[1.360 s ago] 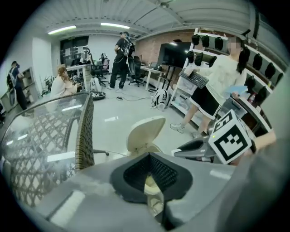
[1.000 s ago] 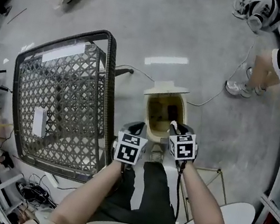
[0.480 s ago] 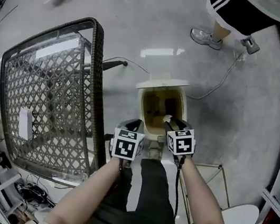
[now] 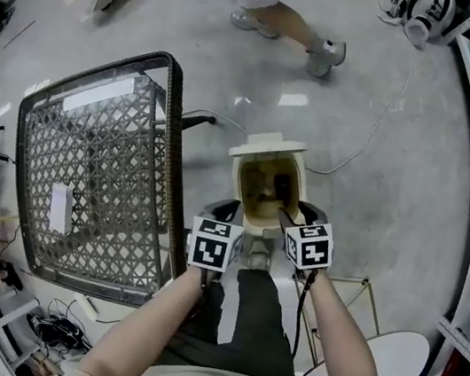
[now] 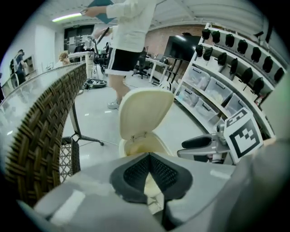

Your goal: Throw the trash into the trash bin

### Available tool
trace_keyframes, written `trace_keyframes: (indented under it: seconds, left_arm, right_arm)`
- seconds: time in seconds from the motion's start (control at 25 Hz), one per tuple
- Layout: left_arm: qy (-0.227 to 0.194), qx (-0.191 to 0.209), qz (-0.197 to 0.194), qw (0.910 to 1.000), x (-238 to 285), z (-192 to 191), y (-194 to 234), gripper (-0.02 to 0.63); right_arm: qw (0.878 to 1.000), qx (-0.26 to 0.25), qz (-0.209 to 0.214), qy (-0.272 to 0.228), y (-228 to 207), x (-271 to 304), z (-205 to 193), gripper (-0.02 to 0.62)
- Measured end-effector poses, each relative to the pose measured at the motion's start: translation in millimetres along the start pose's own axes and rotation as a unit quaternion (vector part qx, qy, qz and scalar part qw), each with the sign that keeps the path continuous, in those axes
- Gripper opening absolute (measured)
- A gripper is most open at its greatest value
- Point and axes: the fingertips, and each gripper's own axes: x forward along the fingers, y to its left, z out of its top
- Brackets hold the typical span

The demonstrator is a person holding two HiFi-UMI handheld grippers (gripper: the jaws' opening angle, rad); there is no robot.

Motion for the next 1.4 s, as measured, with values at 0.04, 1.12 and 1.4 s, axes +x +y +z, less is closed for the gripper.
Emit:
trace_keyframes:
  seconds: [0.04, 1.12, 1.4]
  left_arm:
    - [-0.006, 0.003, -0.003, 1.0, -8, 7, -4, 0.002]
    - [-0.284, 0.066, 0.06, 0.9547, -403, 170, 9, 0.002]
    - [-0.333, 0.124, 0.108, 0.9285, -503, 175, 15, 0.002]
  right_arm:
    - [1.0, -0.003, 0.0, -0.008, 1, -12, 9, 0.207]
    - [0.927, -0.179, 0.055, -0.325, 218, -397, 278, 0.192]
    - [0.878, -0.227, 0.082, -0.413, 297, -476, 321, 0.174]
